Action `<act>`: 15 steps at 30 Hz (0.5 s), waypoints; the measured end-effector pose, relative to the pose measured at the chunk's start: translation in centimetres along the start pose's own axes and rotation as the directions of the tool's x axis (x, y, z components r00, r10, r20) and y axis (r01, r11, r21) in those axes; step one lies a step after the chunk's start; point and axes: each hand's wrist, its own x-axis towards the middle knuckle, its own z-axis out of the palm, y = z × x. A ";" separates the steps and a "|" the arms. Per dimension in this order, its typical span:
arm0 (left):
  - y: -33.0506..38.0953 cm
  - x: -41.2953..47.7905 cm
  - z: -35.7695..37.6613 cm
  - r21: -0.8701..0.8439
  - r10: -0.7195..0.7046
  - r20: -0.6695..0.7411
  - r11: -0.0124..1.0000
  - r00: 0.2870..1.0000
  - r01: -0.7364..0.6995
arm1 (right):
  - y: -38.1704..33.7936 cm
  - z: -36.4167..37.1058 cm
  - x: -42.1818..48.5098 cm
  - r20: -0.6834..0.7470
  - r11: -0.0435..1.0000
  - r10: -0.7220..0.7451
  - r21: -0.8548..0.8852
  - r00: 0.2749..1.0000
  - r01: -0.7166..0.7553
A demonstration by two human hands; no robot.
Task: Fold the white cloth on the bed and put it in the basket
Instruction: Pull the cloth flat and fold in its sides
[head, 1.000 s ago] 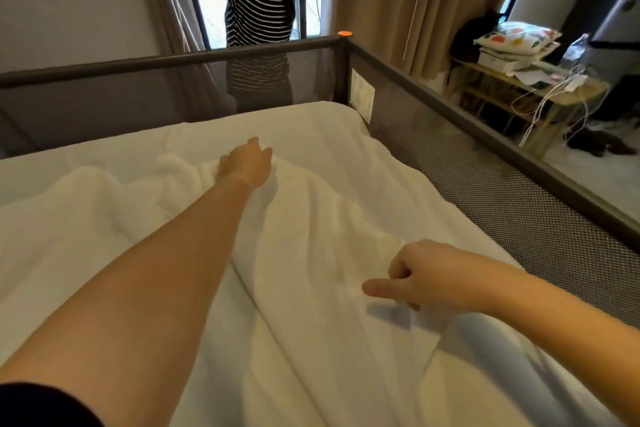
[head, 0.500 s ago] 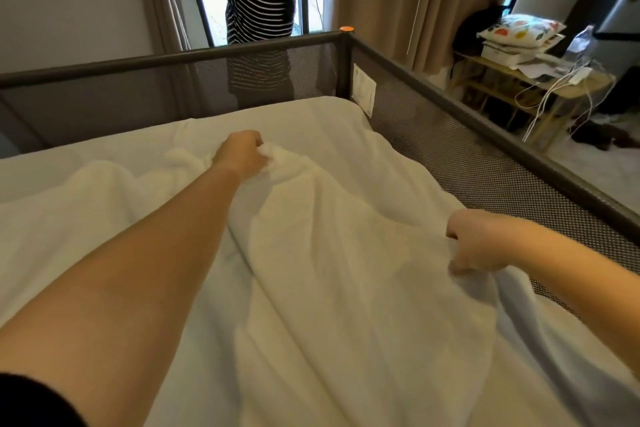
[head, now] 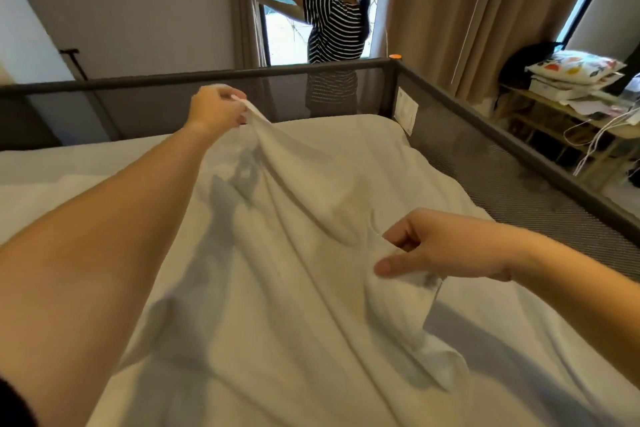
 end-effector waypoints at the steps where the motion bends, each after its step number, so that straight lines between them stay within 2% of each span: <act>1: -0.1 -0.7 -1.2 -0.064 -0.052 0.004 0.997 0.999 0.052 | -0.5 0.7 0.1 0.009 1.000 -0.023 0.010 1.000 0.023; 4: -1.1 -2.0 -4.7 -0.194 -0.127 -0.055 0.974 0.990 0.114 | -2.1 2.8 0.5 0.006 0.995 -0.087 0.049 0.996 0.087; 9: -3.8 -3.6 -10.6 -0.027 -0.064 -0.147 0.998 0.987 0.061 | -5.6 6.5 1.4 -0.040 0.988 -0.152 -0.008 0.988 0.152; 15: -5.6 -3.9 -17.5 0.001 -0.002 -0.128 1.000 0.992 0.002 | -10.1 11.8 4.0 -0.094 0.976 -0.208 -0.081 0.974 0.200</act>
